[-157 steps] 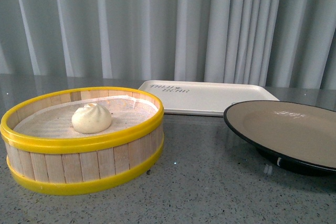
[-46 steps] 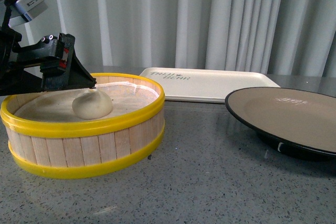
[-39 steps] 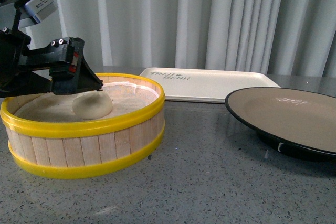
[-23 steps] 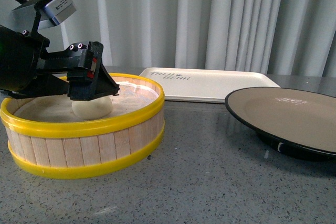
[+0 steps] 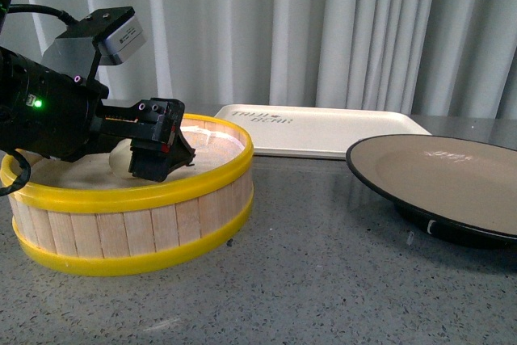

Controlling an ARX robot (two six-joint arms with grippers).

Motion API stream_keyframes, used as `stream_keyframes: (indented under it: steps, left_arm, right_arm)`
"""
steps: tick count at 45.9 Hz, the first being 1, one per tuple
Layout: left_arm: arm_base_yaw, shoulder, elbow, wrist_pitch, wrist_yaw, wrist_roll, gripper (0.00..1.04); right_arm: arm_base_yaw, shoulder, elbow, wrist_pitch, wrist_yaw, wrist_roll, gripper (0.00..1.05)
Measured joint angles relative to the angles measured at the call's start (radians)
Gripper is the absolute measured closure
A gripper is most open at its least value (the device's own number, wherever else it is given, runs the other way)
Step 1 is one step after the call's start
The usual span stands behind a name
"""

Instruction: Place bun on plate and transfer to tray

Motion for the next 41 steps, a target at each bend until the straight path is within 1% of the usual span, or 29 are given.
stream_keyframes:
  steps: [3, 5, 8, 12, 19, 21, 26, 33, 36, 38, 41]
  left_arm:
    - [0.0, 0.005, 0.003, -0.001, -0.002, 0.0, 0.07]
    - [-0.002, 0.008, 0.004, -0.001, -0.003, -0.002, 0.09]
    - [-0.004, 0.011, 0.005, -0.001, -0.007, -0.002, 0.18]
    - [-0.007, 0.013, 0.006, -0.001, -0.01, -0.003, 0.26]
    - [-0.014, 0.013, 0.014, -0.001, -0.008, -0.019, 0.53]
    - [-0.015, 0.013, 0.016, -0.001, -0.006, -0.021, 0.57]
    - [-0.016, 0.013, 0.027, -0.001, 0.008, -0.036, 0.7]
    - [-0.018, 0.01, 0.04, 0.001, 0.026, -0.055, 0.86]
    - [-0.019, 0.005, 0.049, 0.014, 0.048, -0.08, 0.95]
    - [-0.022, 0.002, 0.055, 0.024, 0.06, -0.091, 0.99]
    - [-0.03, -0.003, 0.061, 0.047, 0.083, -0.099, 1.0]
  right_arm:
    - [0.0, 0.0, 0.0, 0.0, 0.0, 0.0, 0.08]
    - [0.0, 0.0, 0.0, 0.0, 0.0, 0.0, 0.08]
    - [0.0, 0.0, 0.0, 0.0, 0.0, 0.0, 0.08]
    - [0.0, 0.0, 0.0, 0.0, 0.0, 0.0, 0.08]
    - [0.0, 0.0, 0.0, 0.0, 0.0, 0.0, 0.08]
    - [0.0, 0.0, 0.0, 0.0, 0.0, 0.0, 0.08]
    - [0.0, 0.0, 0.0, 0.0, 0.0, 0.0, 0.08]
    - [0.0, 0.0, 0.0, 0.0, 0.0, 0.0, 0.08]
    - [0.0, 0.0, 0.0, 0.0, 0.0, 0.0, 0.08]
    - [0.0, 0.0, 0.0, 0.0, 0.0, 0.0, 0.08]
    - [0.0, 0.0, 0.0, 0.0, 0.0, 0.0, 0.08]
